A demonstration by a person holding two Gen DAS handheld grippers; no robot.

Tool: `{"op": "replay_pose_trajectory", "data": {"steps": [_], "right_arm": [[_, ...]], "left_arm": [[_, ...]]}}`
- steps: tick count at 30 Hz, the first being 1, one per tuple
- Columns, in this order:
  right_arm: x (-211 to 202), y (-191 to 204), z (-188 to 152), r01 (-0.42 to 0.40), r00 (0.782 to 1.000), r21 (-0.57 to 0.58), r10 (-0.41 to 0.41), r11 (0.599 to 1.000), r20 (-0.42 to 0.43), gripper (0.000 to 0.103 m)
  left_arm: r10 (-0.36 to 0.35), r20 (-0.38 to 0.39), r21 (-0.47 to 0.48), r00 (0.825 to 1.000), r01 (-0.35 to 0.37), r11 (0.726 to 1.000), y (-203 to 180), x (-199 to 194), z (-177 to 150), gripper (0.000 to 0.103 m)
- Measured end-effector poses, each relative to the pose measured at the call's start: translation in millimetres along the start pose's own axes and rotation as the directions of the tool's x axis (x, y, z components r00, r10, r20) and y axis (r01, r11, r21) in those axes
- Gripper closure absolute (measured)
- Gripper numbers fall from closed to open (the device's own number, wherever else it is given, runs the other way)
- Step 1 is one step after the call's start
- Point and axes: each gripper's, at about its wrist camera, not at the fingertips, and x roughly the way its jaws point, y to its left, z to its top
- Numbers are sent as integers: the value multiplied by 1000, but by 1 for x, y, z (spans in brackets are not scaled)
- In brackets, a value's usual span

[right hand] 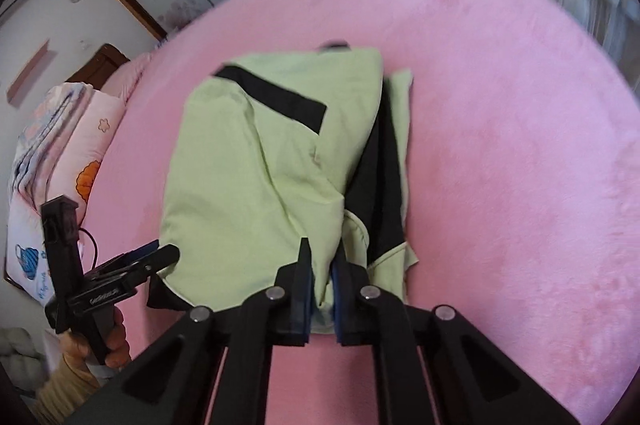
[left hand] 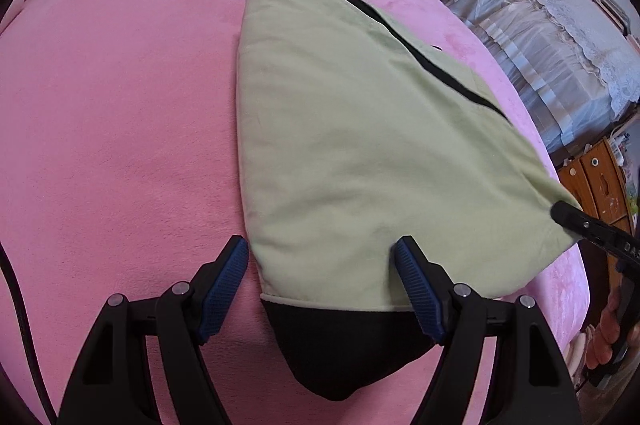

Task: Fold large clothes

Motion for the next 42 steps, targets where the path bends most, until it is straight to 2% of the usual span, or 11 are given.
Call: {"op": "replay_pose_trajectory", "data": {"steps": [4, 7, 11, 14, 16, 20, 24, 27, 30, 36, 42], "right_arm": [[21, -24, -25, 85, 996, 60, -83, 995, -37, 98], [24, -36, -43, 109, 994, 110, -107, 988, -22, 98], [21, -34, -59, 139, 990, 126, -142, 982, 13, 99], [40, -41, -69, 164, 986, 123, -160, 979, -42, 99], [41, -41, -68, 162, 986, 125, -158, 979, -42, 98], [24, -33, -52, 144, 989, 93, -140, 985, -47, 92], [0, -30, -25, 77, 997, 99, -74, 992, -27, 70], [-12, -27, 5, 24, 999, 112, -27, 993, 22, 56], [1, -26, 43, 30, 999, 111, -35, 993, 38, 53], [71, -41, 106, 64, 998, 165, -60, 984, -29, 53], [120, -51, 132, 47, 996, 210, -31, 977, -79, 55]], "left_arm": [[5, -32, 7, 999, -5, 1000, -4, 13, -6, 29], [-4, -39, 3, 999, 4, 1000, -6, 15, -13, 29], [25, -21, 39, 999, -24, 999, -13, 19, -19, 28], [32, -41, 45, 999, -30, 999, -14, 30, -21, 28], [35, -38, 43, 999, -33, 999, -15, 30, -19, 28], [47, -46, 54, 998, -45, 998, -21, 25, -16, 28], [35, -106, 66, 994, -28, 997, -24, 21, -7, 28], [-13, -180, 58, 984, 24, 998, -24, 20, 8, 28], [-56, -198, 15, 979, 60, 998, -14, 17, 26, 28], [-33, -66, 48, 997, 36, 998, -4, 9, 78, 28], [5, -33, 40, 999, -3, 999, -3, 32, 121, 28]]}}
